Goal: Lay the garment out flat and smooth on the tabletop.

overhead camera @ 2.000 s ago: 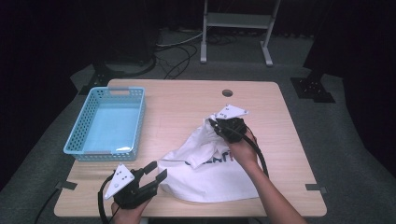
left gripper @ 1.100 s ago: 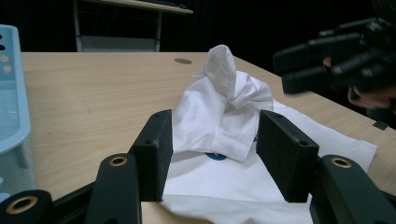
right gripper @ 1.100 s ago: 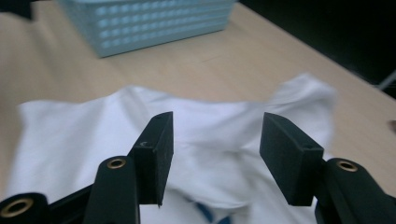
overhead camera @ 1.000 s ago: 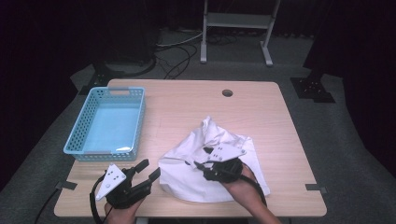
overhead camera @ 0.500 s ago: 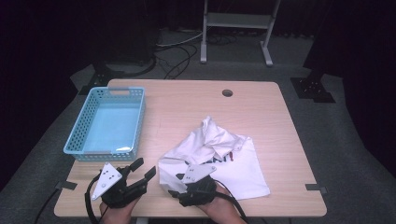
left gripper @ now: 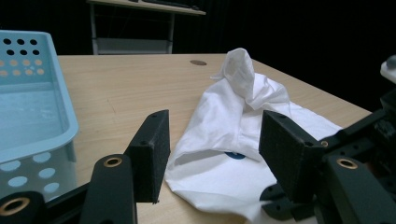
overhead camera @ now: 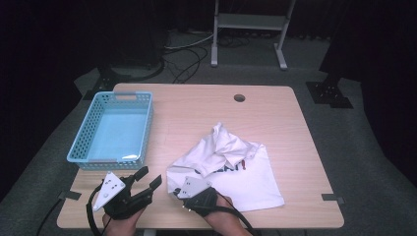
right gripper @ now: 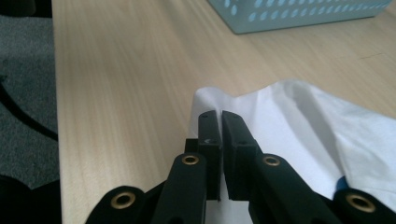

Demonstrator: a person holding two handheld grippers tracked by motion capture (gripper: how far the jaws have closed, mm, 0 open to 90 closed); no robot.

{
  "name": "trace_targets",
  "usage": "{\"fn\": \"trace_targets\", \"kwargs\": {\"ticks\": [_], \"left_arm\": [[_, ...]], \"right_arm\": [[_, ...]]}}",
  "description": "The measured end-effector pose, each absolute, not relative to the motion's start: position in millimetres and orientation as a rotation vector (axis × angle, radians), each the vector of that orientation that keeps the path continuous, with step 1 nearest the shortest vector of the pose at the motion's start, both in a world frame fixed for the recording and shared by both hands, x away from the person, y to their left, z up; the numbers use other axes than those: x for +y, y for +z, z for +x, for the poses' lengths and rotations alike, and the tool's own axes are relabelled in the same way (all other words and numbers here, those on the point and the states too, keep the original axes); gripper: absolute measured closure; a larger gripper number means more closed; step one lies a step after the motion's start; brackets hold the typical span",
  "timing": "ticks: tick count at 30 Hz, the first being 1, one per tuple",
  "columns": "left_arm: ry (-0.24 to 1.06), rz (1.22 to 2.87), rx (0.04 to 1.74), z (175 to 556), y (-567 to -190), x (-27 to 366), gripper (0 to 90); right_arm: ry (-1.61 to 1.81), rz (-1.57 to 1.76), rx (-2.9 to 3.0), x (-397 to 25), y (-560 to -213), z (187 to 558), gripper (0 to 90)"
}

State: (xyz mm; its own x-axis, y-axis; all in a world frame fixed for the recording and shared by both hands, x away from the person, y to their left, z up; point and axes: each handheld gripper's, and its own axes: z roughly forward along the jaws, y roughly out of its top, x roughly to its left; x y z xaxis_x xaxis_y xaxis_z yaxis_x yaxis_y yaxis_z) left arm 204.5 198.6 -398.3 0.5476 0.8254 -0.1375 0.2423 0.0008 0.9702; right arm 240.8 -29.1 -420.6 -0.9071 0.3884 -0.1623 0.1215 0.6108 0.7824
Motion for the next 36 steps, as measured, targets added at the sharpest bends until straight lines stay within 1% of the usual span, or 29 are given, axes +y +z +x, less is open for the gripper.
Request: {"fn": "trace_targets", "kwargs": {"ticks": [8,10,13,15,16,19,22,26,32,36], "left_arm": [[0.583,1.542,0.941,204,-398,198,42.8],[0.584,1.542,0.938,204,-397,198,42.7],[0.587,1.538,0.941,204,-397,199,42.6],[0.586,1.535,0.943,204,-397,199,42.4],[0.585,1.534,0.943,204,-397,199,42.3],[0.584,1.535,0.943,204,-397,199,42.0],[0.582,1.534,0.945,204,-397,199,41.8],[0.585,1.533,0.944,204,-397,199,41.6],[0.585,1.535,0.945,204,-397,199,41.4],[0.586,1.529,0.945,204,-396,199,41.3]], "right_arm": [[1.317,0.650,2.519,-42,-407,269,87.0],[1.330,0.736,2.547,-46,-408,279,84.4],[1.261,0.793,2.549,-47,-413,289,76.2],[1.203,0.798,2.541,-48,-416,293,73.3],[1.169,0.787,2.530,-48,-417,294,71.7],[1.094,0.745,2.481,-48,-420,294,71.4],[1.048,0.698,2.483,-47,-424,291,74.8],[1.053,0.704,2.522,-47,-430,291,75.9],[1.109,0.721,2.604,-47,-431,292,68.7],[1.100,0.721,2.624,-45,-433,294,69.5]]}}
